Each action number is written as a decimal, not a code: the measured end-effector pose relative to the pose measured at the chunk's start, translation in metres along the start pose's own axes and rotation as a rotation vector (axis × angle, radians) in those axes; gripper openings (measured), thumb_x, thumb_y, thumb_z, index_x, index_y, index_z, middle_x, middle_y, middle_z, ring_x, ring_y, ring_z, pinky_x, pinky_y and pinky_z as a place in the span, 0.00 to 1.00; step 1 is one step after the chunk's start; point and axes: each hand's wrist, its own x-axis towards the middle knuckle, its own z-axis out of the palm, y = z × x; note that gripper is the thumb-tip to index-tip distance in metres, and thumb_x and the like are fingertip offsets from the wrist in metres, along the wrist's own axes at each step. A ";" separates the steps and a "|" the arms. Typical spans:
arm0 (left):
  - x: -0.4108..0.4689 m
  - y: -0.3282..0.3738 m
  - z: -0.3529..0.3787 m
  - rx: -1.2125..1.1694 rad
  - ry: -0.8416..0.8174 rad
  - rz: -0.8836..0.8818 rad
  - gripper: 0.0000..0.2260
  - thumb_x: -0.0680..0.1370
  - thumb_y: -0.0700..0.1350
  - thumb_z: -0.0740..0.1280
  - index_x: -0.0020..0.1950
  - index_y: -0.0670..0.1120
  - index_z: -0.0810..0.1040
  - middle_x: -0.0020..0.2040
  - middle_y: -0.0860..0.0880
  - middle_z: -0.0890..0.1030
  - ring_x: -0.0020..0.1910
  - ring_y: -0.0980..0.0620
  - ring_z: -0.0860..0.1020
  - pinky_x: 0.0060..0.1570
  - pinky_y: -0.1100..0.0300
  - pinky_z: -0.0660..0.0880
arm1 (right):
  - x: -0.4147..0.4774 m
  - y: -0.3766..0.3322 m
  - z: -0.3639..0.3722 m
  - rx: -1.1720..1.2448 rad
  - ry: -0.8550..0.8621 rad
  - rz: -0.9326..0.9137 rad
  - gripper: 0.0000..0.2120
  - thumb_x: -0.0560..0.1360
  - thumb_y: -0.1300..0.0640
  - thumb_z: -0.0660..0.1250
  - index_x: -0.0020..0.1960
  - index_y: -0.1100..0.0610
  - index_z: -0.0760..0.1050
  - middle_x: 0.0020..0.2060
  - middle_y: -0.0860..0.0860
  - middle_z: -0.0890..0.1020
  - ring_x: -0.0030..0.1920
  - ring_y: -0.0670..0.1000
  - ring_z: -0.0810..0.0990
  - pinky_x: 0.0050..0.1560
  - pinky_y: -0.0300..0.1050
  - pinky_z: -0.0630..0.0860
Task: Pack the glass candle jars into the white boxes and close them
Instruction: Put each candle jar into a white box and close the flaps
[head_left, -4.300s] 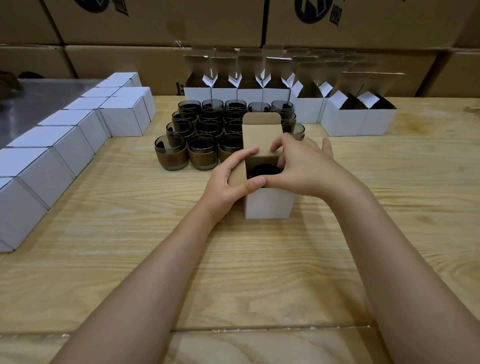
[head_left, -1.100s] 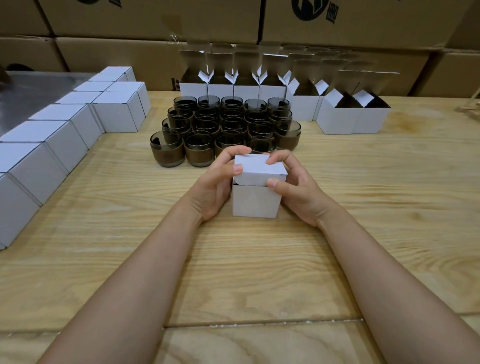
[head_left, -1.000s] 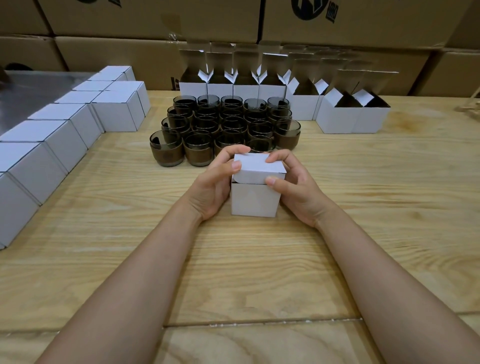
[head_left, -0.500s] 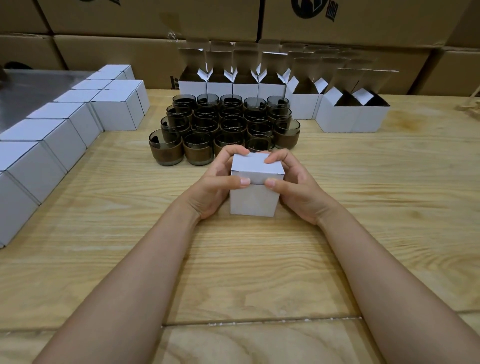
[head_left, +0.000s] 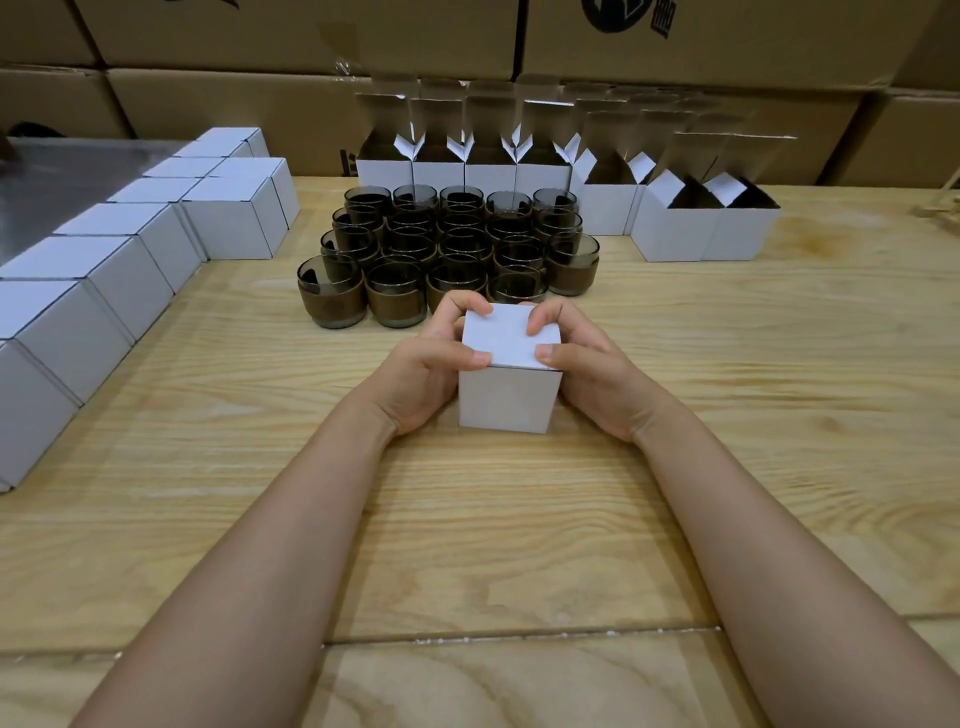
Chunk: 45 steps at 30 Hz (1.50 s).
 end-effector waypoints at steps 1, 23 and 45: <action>0.000 0.001 0.000 -0.022 0.019 -0.010 0.19 0.62 0.37 0.63 0.50 0.52 0.68 0.56 0.48 0.75 0.50 0.47 0.76 0.44 0.57 0.75 | 0.000 0.000 0.001 0.005 0.002 0.000 0.07 0.69 0.61 0.61 0.46 0.54 0.68 0.53 0.56 0.72 0.51 0.55 0.72 0.45 0.45 0.70; -0.024 -0.012 0.058 1.919 0.519 0.769 0.09 0.72 0.47 0.67 0.44 0.42 0.80 0.37 0.46 0.79 0.36 0.45 0.77 0.35 0.53 0.73 | 0.003 0.008 -0.010 0.252 0.080 0.046 0.24 0.77 0.54 0.56 0.73 0.55 0.62 0.50 0.51 0.81 0.49 0.47 0.81 0.54 0.41 0.75; -0.070 0.029 -0.147 1.847 0.862 0.270 0.26 0.74 0.42 0.61 0.70 0.35 0.66 0.69 0.35 0.70 0.71 0.35 0.65 0.69 0.41 0.62 | 0.007 0.011 -0.016 0.263 0.134 0.080 0.31 0.71 0.49 0.63 0.71 0.58 0.65 0.61 0.62 0.77 0.65 0.60 0.75 0.67 0.52 0.69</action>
